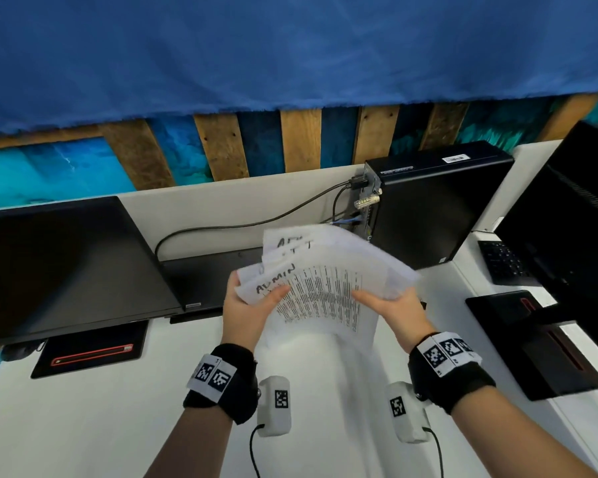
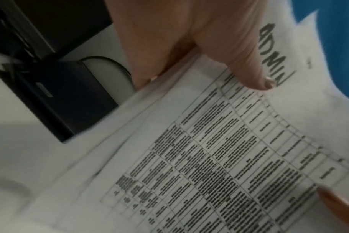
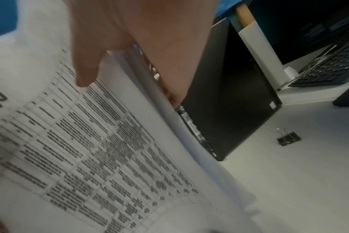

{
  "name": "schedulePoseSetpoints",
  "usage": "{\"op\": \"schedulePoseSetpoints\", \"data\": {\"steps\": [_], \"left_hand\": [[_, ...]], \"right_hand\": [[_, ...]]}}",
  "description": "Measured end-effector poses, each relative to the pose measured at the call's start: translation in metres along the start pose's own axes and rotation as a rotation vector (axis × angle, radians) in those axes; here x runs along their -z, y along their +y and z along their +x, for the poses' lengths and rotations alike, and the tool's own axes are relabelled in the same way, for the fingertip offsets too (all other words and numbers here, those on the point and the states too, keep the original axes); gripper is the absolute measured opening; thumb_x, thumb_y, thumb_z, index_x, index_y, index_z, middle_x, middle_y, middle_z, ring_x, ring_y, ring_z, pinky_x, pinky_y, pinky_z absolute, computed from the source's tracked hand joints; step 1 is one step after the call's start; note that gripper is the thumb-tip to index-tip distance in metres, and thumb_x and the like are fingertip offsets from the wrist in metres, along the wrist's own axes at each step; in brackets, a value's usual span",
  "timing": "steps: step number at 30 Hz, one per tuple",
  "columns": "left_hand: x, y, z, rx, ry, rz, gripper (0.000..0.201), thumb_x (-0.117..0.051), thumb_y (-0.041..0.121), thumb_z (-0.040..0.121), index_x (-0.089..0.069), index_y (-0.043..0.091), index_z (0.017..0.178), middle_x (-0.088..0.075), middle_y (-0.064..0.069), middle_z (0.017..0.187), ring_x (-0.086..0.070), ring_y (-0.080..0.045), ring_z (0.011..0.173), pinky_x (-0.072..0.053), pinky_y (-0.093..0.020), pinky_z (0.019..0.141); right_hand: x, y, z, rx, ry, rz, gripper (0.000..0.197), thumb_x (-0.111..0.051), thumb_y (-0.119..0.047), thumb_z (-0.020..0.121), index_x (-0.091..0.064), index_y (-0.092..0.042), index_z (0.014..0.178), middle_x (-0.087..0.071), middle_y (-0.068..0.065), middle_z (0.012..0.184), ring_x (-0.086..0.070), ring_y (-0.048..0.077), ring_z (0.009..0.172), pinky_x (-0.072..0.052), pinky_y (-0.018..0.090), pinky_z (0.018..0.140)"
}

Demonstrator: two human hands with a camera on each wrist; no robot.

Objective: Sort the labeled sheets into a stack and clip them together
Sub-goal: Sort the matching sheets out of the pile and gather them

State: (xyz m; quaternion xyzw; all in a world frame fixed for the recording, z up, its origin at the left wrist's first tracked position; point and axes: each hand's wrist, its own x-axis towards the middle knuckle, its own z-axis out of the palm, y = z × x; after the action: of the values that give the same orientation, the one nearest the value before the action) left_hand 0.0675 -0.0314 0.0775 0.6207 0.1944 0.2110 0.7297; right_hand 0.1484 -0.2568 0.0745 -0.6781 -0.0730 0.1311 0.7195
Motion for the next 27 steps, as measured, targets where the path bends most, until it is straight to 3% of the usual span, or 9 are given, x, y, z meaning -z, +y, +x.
{"op": "schedulePoseSetpoints", "data": {"steps": [2, 4, 6, 9, 14, 18, 22, 24, 27], "left_hand": [[0.006, -0.009, -0.004, -0.022, -0.032, 0.090, 0.055, -0.082, -0.003, 0.063, -0.054, 0.012, 0.108, -0.066, 0.004, 0.099, -0.069, -0.005, 0.088, -0.054, -0.015, 0.072], [0.008, -0.015, -0.005, -0.048, -0.030, 0.143, 0.054, -0.082, -0.005, 0.064, -0.054, 0.003, 0.110, -0.064, 0.003, 0.100, -0.069, -0.007, 0.090, -0.052, -0.012, 0.073], [0.008, -0.016, -0.003, -0.034, -0.014, 0.121, 0.049, -0.085, 0.006, 0.064, -0.059, 0.011, 0.105, -0.066, -0.003, 0.100, -0.067, -0.020, 0.097, -0.055, -0.024, 0.081], [0.006, -0.003, -0.001, -0.008, -0.024, 0.032, 0.044, -0.085, 0.008, 0.064, -0.060, 0.019, 0.099, -0.069, -0.009, 0.101, -0.068, -0.023, 0.095, -0.055, -0.044, 0.088], [0.018, -0.009, -0.004, -0.026, -0.055, 0.032, 0.058, -0.075, -0.002, 0.073, -0.045, 0.020, 0.118, -0.061, 0.000, 0.118, -0.065, -0.009, 0.106, -0.054, -0.025, 0.086], [0.015, -0.024, -0.010, 0.054, -0.074, 0.108, 0.038, -0.063, 0.009, 0.087, -0.048, 0.036, 0.109, -0.064, 0.006, 0.115, -0.063, -0.014, 0.109, -0.051, -0.031, 0.091], [-0.001, -0.016, -0.012, -0.005, -0.050, 0.083, 0.028, -0.051, 0.013, 0.094, -0.053, 0.039, 0.106, -0.063, 0.003, 0.113, -0.062, -0.012, 0.104, -0.050, -0.028, 0.087], [-0.002, -0.013, -0.011, -0.052, 0.023, 0.097, 0.020, -0.051, 0.021, 0.092, -0.054, 0.041, 0.096, -0.062, -0.007, 0.113, -0.062, -0.018, 0.102, -0.052, -0.038, 0.089], [0.005, -0.011, -0.015, -0.058, 0.066, 0.028, 0.021, -0.057, 0.015, 0.091, -0.049, 0.028, 0.106, -0.063, -0.003, 0.108, -0.065, -0.013, 0.095, -0.053, -0.030, 0.078]], "right_hand": [[0.000, 0.011, -0.001, -0.066, 0.012, -0.004, 0.064, -0.082, -0.017, 0.069, -0.055, -0.009, 0.126, -0.067, 0.010, 0.119, -0.066, 0.019, 0.109, -0.055, 0.035, 0.093], [-0.003, 0.019, -0.002, -0.100, 0.063, -0.006, 0.045, -0.072, -0.008, 0.080, -0.056, -0.006, 0.122, -0.068, 0.010, 0.116, -0.066, 0.022, 0.106, -0.057, 0.032, 0.088], [-0.007, 0.018, -0.003, -0.111, 0.127, 0.006, 0.034, -0.061, 0.001, 0.086, -0.056, -0.004, 0.119, -0.068, 0.012, 0.113, -0.066, 0.022, 0.101, -0.056, 0.026, 0.082], [-0.010, 0.007, 0.000, -0.051, 0.115, 0.079, 0.048, -0.056, 0.011, 0.081, -0.050, -0.005, 0.127, -0.064, 0.016, 0.119, -0.064, 0.027, 0.107, -0.054, 0.042, 0.092], [-0.005, 0.000, -0.006, -0.049, -0.045, 0.043, 0.063, -0.057, 0.004, 0.073, -0.042, -0.033, 0.123, -0.058, -0.001, 0.120, -0.059, 0.015, 0.110, -0.053, 0.029, 0.081], [-0.009, 0.019, -0.008, -0.104, 0.048, 0.035, 0.052, -0.054, 0.008, 0.085, -0.047, -0.017, 0.130, -0.062, 0.009, 0.124, -0.060, 0.025, 0.114, -0.052, 0.030, 0.081], [-0.013, 0.022, -0.008, -0.090, 0.106, 0.070, 0.044, -0.058, 0.005, 0.079, -0.058, -0.010, 0.120, -0.068, 0.018, 0.114, -0.065, 0.035, 0.106, -0.054, 0.049, 0.091], [-0.012, 0.015, -0.007, -0.061, 0.075, 0.096, 0.045, -0.064, 0.002, 0.076, -0.060, -0.012, 0.119, -0.069, 0.018, 0.113, -0.067, 0.034, 0.103, -0.055, 0.048, 0.089], [-0.010, 0.007, -0.005, -0.026, 0.039, 0.100, 0.057, -0.075, 0.000, 0.074, -0.055, -0.017, 0.124, -0.068, 0.008, 0.117, -0.067, 0.021, 0.106, -0.056, 0.036, 0.086]]}}
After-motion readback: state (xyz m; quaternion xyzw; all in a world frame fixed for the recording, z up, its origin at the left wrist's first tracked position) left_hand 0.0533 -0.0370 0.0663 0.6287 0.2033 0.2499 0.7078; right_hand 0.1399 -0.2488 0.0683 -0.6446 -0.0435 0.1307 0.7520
